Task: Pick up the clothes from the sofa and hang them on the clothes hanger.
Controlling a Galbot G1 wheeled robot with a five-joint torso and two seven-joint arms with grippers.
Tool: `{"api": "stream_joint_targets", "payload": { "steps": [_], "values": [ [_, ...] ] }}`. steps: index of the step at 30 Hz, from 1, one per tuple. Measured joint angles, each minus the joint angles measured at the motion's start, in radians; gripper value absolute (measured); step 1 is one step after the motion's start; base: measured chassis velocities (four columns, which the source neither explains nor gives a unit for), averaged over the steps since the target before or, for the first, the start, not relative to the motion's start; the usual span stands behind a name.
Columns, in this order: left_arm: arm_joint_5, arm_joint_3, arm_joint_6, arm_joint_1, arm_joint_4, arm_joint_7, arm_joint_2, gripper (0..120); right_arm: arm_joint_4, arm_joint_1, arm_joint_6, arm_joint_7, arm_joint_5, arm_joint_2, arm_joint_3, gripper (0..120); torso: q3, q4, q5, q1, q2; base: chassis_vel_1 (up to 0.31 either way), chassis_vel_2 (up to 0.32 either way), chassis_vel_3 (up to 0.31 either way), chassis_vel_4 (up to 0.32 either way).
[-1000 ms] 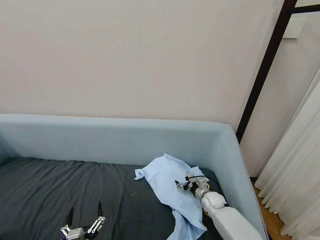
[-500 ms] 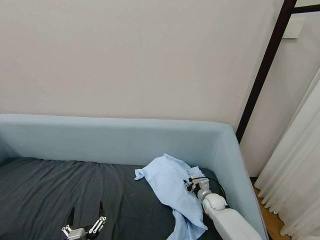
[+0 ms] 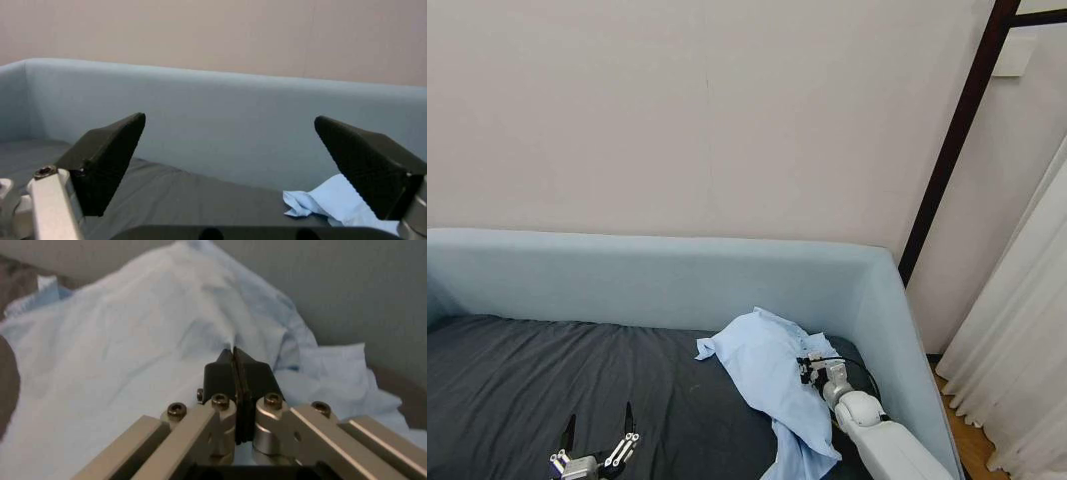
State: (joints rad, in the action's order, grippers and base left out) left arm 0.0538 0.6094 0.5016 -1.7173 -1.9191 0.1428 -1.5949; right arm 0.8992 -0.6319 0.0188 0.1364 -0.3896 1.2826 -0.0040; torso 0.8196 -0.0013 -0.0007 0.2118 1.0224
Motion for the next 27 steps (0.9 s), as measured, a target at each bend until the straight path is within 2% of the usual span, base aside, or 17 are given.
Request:
{"api": "stream_joint_targets", "payload": {
  "steps": [4, 6, 7, 11, 15, 18, 27],
  "values": [
    [0.002, -0.003, 0.004, 0.003, 0.004, 0.003, 0.002, 100, 0.068, -0.007, 0.074, 0.013, -0.047, -0.025, -0.006, 0, 0.000, -0.0002, -0.0001, 0.000, 0.000, 0.000, 0.000, 0.000, 0.000],
    [0.005, -0.003, 0.006, 0.004, 0.005, 0.003, 0.007, 100, 0.206, -0.017, 0.074, -0.013, -0.143, -0.057, -0.024, 0, 0.000, -0.0001, 0.0000, 0.000, 0.000, 0.000, 0.000, 0.000, 0.000],
    [0.005, -0.003, 0.006, 0.004, 0.005, 0.003, 0.007, 100, 0.206, -0.017, 0.074, -0.013, -0.143, -0.057, -0.024, 0, 0.000, -0.0001, 0.0000, 0.000, 0.000, 0.000, 0.000, 0.000, 0.000],
    [0.016, -0.003, 0.008, 0.005, 0.004, 0.004, 0.012, 100, 0.423, -0.003, 0.057, -0.065, -0.299, -0.108, -0.056, 0, 0.000, 0.0001, -0.0001, 0.000, 0.000, 0.000, 0.000, 0.000, 0.000],
    [0.017, -0.004, 0.009, 0.005, 0.002, 0.004, 0.013, 100, 0.462, 0.010, 0.057, -0.072, -0.333, -0.120, -0.062, 0, 0.000, 0.0000, -0.0001, 0.000, 0.000, 0.000, 0.000, 0.000, 0.000],
    [0.023, -0.004, 0.012, 0.001, -0.010, 0.004, 0.021, 100, 0.540, 0.089, 0.072, -0.091, -0.446, -0.152, -0.080, 0, 0.000, -0.0001, 0.0000, 0.000, 0.000, 0.000, 0.000, 0.000, 0.000],
    [0.037, 0.012, 0.019, -0.009, -0.025, 0.004, 0.032, 100, 0.537, 0.293, 0.078, -0.094, -0.540, -0.189, -0.115, 0, 0.000, -0.0001, -0.0001, 0.000, 0.000, 0.000, 0.000, 0.000, 0.000]
  ]
}}
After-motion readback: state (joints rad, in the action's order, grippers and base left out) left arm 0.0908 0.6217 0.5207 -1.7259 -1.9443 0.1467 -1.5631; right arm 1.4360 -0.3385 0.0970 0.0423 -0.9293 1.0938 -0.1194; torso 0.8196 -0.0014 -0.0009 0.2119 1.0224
